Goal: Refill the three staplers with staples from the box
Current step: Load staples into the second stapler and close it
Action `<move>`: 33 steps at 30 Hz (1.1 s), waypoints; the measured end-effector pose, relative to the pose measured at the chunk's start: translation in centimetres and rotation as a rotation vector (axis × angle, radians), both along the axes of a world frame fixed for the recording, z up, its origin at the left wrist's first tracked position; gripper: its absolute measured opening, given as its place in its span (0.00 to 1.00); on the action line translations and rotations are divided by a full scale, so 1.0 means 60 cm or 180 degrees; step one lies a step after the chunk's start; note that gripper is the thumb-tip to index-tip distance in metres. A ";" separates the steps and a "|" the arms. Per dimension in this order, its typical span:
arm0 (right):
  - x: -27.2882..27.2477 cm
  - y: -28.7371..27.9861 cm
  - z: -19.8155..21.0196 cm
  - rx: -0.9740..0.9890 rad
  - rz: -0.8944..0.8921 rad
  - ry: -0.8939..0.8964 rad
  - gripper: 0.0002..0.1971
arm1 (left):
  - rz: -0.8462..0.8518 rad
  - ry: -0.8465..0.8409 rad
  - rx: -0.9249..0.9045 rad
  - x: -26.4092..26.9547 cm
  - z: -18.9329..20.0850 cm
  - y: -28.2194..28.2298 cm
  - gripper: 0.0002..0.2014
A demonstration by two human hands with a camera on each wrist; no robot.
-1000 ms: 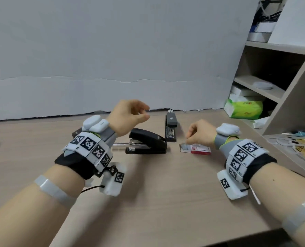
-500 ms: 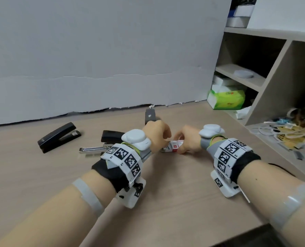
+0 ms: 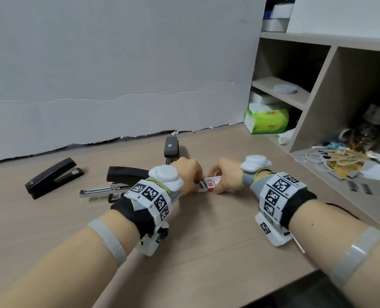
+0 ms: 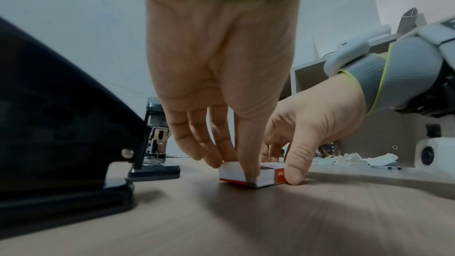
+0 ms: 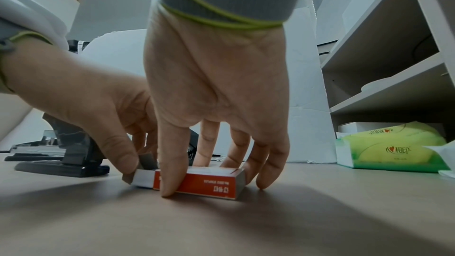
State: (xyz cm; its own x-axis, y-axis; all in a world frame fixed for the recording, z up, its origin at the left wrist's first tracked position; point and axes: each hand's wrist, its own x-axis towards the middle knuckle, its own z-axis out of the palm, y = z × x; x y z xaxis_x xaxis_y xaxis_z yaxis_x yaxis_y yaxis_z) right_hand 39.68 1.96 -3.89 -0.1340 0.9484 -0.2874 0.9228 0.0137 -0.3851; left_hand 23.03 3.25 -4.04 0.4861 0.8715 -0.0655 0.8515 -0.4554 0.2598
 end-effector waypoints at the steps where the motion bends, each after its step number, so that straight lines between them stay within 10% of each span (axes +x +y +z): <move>1: 0.000 -0.001 0.000 0.0004 -0.0013 -0.0001 0.20 | -0.0015 -0.0021 -0.0003 -0.001 0.002 -0.001 0.13; 11: -0.009 -0.007 0.012 0.0515 -0.0060 -0.0094 0.32 | 0.0306 -0.1430 0.0168 -0.027 0.027 -0.002 0.05; 21: -0.084 -0.010 0.063 0.1597 -0.0035 0.1302 0.05 | 0.0839 -0.3518 -0.0723 -0.088 0.057 -0.008 0.06; 33: -0.219 -0.004 0.074 0.1478 0.0496 0.1836 0.07 | 0.0670 -0.1850 0.0220 -0.244 0.099 -0.032 0.07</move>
State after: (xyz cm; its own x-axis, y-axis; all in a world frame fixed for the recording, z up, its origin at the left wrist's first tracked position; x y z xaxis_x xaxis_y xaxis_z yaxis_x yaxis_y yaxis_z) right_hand 26.57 1.73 0.57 -0.2844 0.9127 0.2935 0.5508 0.4061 -0.7291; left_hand 8.40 1.30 1.90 0.2426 0.9453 0.2182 0.6530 -0.3254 0.6838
